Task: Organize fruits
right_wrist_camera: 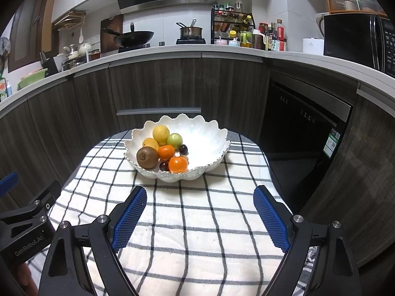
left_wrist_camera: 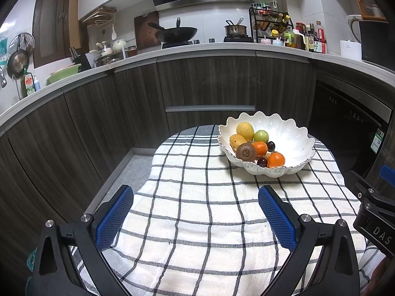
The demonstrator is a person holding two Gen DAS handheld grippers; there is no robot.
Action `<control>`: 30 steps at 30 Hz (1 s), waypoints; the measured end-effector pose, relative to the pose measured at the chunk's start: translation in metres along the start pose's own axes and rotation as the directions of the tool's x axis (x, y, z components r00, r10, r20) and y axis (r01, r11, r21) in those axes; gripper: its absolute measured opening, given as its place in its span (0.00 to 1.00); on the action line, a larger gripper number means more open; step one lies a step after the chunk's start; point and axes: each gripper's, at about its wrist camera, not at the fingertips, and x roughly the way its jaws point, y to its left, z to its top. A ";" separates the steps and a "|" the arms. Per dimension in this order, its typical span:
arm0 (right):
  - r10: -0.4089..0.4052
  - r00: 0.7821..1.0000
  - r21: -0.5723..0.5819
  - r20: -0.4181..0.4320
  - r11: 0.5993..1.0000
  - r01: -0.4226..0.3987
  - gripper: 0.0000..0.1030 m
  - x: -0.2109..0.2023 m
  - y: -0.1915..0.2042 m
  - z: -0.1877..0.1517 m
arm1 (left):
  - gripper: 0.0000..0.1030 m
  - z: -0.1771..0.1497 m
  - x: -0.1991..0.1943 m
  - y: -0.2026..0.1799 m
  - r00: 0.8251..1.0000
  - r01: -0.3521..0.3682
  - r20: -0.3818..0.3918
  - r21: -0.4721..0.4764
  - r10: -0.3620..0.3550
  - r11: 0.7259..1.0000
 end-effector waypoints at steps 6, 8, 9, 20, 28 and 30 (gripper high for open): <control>0.001 1.000 -0.001 0.001 1.000 -0.001 0.86 0.000 0.000 0.001 | 1.00 0.000 0.000 0.000 1.000 0.000 0.000 0.000 0.000 1.000; 0.000 1.000 -0.001 0.000 1.000 0.000 0.86 0.000 0.000 0.000 | 1.00 0.000 0.000 0.000 1.000 0.000 0.001 0.000 0.000 1.000; 0.001 1.000 0.000 0.000 1.000 -0.001 0.86 -0.001 0.000 0.001 | 1.00 0.000 0.000 0.000 1.000 0.000 0.001 0.000 0.000 1.000; 0.000 1.000 0.001 0.002 1.000 0.000 0.86 -0.002 0.001 0.002 | 1.00 0.000 0.000 0.001 1.000 0.001 -0.001 0.000 -0.001 1.000; 0.000 1.000 0.000 0.003 1.000 0.000 0.86 -0.002 0.001 0.002 | 1.00 0.000 0.001 -0.003 1.000 0.003 -0.005 0.001 -0.003 1.000; 0.000 1.000 0.001 0.003 1.000 0.000 0.86 -0.002 0.000 0.002 | 1.00 0.001 0.000 -0.002 1.000 0.002 -0.002 0.001 -0.002 1.000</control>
